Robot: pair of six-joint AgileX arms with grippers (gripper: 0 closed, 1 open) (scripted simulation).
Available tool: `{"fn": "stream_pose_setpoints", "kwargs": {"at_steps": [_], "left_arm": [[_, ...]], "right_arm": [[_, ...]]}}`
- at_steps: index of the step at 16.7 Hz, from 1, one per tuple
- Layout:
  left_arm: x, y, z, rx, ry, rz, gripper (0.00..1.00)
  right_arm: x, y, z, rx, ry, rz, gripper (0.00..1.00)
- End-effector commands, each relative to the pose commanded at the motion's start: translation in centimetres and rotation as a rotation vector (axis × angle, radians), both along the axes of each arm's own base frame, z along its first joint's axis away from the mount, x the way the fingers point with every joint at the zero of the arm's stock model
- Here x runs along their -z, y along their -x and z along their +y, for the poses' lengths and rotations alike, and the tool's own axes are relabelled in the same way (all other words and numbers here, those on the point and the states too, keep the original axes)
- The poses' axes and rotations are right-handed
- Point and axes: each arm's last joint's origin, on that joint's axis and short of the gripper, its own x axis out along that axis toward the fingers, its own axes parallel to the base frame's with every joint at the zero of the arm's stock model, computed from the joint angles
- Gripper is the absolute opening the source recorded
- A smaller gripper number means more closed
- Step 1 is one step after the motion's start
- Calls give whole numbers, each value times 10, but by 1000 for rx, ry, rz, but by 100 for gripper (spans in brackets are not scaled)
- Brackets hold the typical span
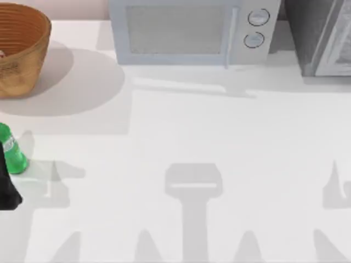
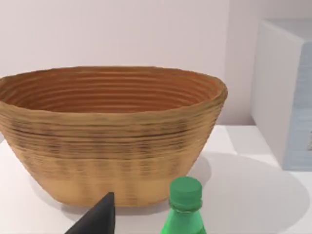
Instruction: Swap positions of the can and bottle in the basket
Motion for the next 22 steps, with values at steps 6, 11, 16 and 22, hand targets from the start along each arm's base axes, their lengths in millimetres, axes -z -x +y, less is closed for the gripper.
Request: {"fn": "stream_pose_setpoints", "kwargs": {"at_steps": [6,11,16,22], "left_arm": [[-19,-1,2,-15,-4,45,100],[-76,-19,8,-41,-6,220,100],[-136,-81,24,-45,17,508,100],[-149,-209,60,-1,90,905,100]], "right_arm": [[0,0,0,0,0,0,100],[0,0,0,0,0,0,100],[0,0,0,0,0,0,100],[0,0,0,0,0,0,100]]}}
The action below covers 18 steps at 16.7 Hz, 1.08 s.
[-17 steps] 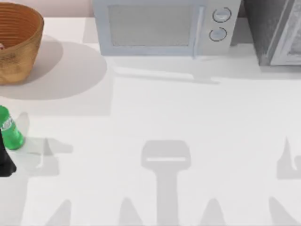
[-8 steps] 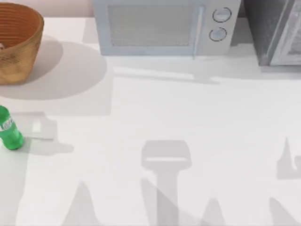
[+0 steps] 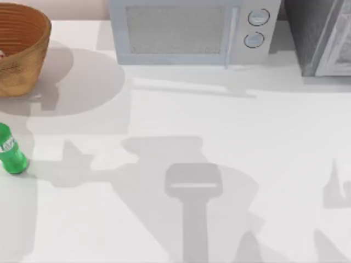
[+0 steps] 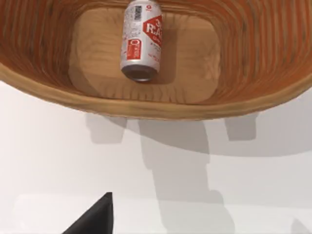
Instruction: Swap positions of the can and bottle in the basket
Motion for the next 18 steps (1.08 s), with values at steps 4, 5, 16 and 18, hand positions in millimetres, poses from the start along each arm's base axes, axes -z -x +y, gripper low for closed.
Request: {"fn": "stream_pose_setpoints", "kwargs": {"at_steps": [4,5,16,18], "left_arm": [[32,-83,29,26,72,202,100],[42,-100,36,34,88,238,100],[127,-186,71,112,163,365,100],[127,-186,71,112,163,365,100]], "right_arm": [[0,0,0,0,0,0,100],[0,0,0,0,0,0,100],[0,0,0,0,0,0,100],[0,0,0,0,0,0,100]]}}
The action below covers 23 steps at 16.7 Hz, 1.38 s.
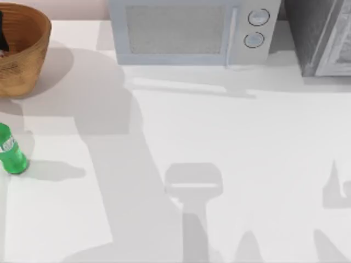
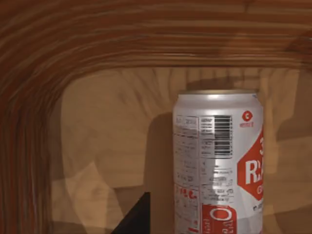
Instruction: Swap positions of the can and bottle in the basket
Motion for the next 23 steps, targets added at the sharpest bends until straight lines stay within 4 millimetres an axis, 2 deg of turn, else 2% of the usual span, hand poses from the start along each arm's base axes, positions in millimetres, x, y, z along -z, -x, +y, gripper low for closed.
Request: {"fn": "stream_pose_setpoints", "kwargs": {"at_steps": [2,3,4,13,18,23], "left_arm": [[0,0,0,0,0,0,100],[-10,-1,-6,12,-4,-26,100],[-8,-1,-6,9,-3,-21,100],[53,-16,-13,0,0,0,100],[56,-17,-14,0,0,0,100],[56,-17,-14,0,0,0,62]], "right_arm": [[0,0,0,0,0,0,100],[0,0,0,0,0,0,100],[0,0,0,0,0,0,100],[0,0,0,0,0,0,100],[0,0,0,0,0,0,100],[0,0,0,0,0,0,100]]}}
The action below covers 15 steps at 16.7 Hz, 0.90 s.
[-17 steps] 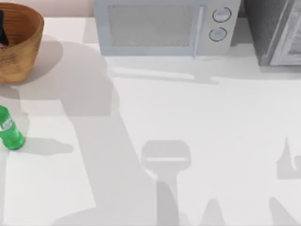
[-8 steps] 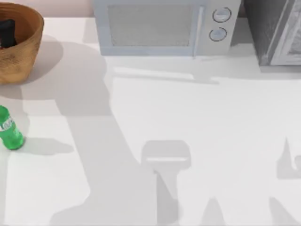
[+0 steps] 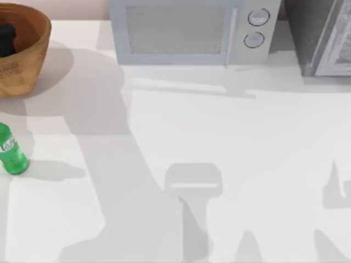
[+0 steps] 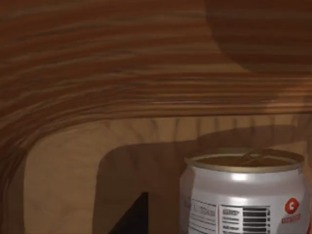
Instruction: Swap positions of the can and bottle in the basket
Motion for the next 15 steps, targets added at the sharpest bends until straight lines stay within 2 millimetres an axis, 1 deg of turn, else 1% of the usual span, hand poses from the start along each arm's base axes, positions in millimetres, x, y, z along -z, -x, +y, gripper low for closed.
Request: {"fn": "stream_pose_setpoints", "kwargs": {"at_steps": [8,9,15], "left_arm": [[0,0,0,0,0,0,2],[0,0,0,0,0,0,0],[0,0,0,0,0,0,0]], "right_arm": [[0,0,0,0,0,0,100],[0,0,0,0,0,0,100],[0,0,0,0,0,0,100]]}}
